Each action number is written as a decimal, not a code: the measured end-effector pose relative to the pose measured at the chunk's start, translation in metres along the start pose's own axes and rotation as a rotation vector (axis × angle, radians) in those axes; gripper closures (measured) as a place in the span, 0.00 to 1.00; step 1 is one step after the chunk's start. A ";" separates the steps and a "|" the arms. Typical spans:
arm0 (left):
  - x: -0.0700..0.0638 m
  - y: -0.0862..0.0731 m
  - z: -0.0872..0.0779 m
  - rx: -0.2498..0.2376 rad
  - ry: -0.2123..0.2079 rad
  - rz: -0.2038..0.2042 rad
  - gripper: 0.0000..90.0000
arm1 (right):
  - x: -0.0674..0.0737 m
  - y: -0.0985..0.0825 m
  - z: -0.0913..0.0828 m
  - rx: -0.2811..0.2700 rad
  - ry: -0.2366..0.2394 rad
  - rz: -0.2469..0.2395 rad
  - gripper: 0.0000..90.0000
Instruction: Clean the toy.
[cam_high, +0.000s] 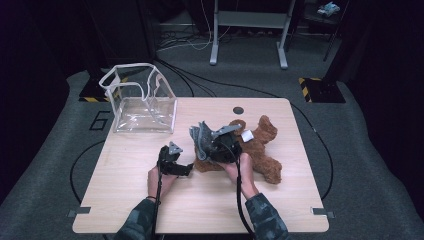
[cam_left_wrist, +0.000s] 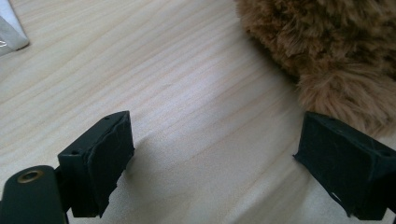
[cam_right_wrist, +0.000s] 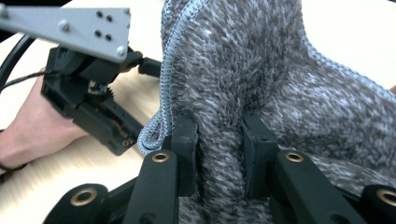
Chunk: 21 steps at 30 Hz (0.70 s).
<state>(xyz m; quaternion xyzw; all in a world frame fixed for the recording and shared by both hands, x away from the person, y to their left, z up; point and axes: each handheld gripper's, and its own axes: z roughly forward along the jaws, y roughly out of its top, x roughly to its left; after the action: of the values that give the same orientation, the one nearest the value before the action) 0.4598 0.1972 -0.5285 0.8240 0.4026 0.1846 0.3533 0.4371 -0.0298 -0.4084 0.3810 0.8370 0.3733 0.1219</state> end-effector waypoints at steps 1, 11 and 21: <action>0.000 0.000 0.000 0.000 0.000 -0.001 0.11 | 0.000 -0.002 0.000 -0.003 0.003 -0.009 0.78; 0.000 0.000 0.000 0.000 0.001 0.000 0.11 | 0.007 -0.030 0.015 0.061 0.046 -0.004 0.78; 0.000 0.000 0.001 -0.007 0.002 -0.012 0.11 | 0.011 -0.055 0.039 0.143 0.068 0.012 0.78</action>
<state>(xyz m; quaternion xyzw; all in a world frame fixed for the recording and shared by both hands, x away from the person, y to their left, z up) 0.4598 0.1966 -0.5289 0.8203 0.4071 0.1848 0.3568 0.4186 -0.0245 -0.4734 0.3810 0.8628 0.3262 0.0639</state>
